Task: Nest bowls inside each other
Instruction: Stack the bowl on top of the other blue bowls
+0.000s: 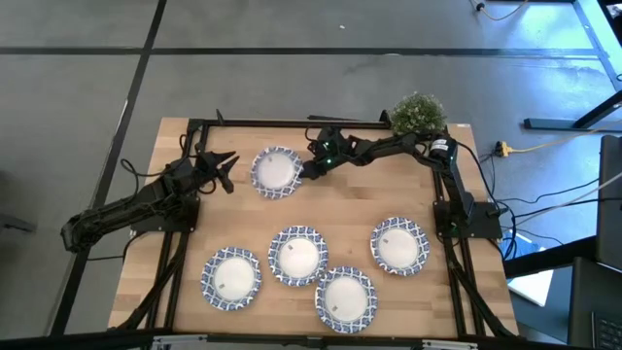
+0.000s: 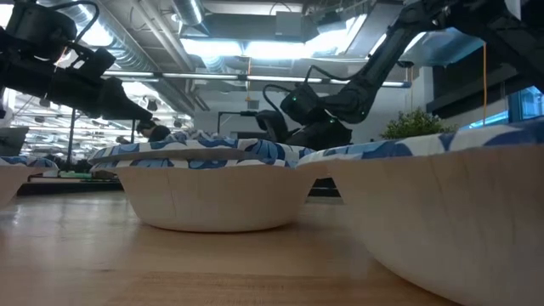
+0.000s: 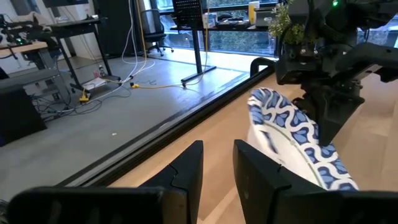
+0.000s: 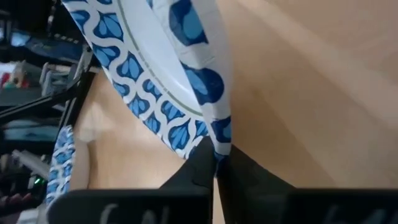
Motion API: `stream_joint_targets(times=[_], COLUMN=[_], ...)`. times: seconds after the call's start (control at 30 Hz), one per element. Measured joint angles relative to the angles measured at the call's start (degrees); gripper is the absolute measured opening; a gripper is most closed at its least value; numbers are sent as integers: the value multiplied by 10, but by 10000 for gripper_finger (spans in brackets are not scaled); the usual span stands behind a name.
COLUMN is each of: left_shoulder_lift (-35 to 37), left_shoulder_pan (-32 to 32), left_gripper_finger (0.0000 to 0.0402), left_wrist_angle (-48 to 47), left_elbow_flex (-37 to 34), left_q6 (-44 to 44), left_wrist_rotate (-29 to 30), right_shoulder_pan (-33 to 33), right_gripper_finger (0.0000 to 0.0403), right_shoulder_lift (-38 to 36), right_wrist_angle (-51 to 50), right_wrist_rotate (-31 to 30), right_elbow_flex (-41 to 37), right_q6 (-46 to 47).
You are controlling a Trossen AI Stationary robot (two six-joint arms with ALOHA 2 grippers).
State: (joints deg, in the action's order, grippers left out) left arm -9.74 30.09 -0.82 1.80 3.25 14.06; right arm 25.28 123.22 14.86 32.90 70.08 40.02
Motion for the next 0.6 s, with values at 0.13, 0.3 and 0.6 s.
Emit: stream_joint_targets(times=[0.13, 0.3, 0.6], left_shoulder_lift=[0, 0, 0], left_shoulder_pan=[0, 0, 0], left_gripper_finger=[82, 82, 82], left_wrist_angle=[0, 0, 0], left_elbow_flex=[0, 0, 0], left_q6=[0, 0, 0], left_wrist_rotate=[0, 0, 0], right_shoulder_pan=[0, 3, -1], right_gripper_finger=[5, 3, 2], right_shoulder_lift=[0, -8, -27], right_wrist_angle=[4, -13, -349], right_wrist_rotate=[51, 116, 77], right_elbow_flex=[5, 41, 201], right_q6=[2, 1, -243])
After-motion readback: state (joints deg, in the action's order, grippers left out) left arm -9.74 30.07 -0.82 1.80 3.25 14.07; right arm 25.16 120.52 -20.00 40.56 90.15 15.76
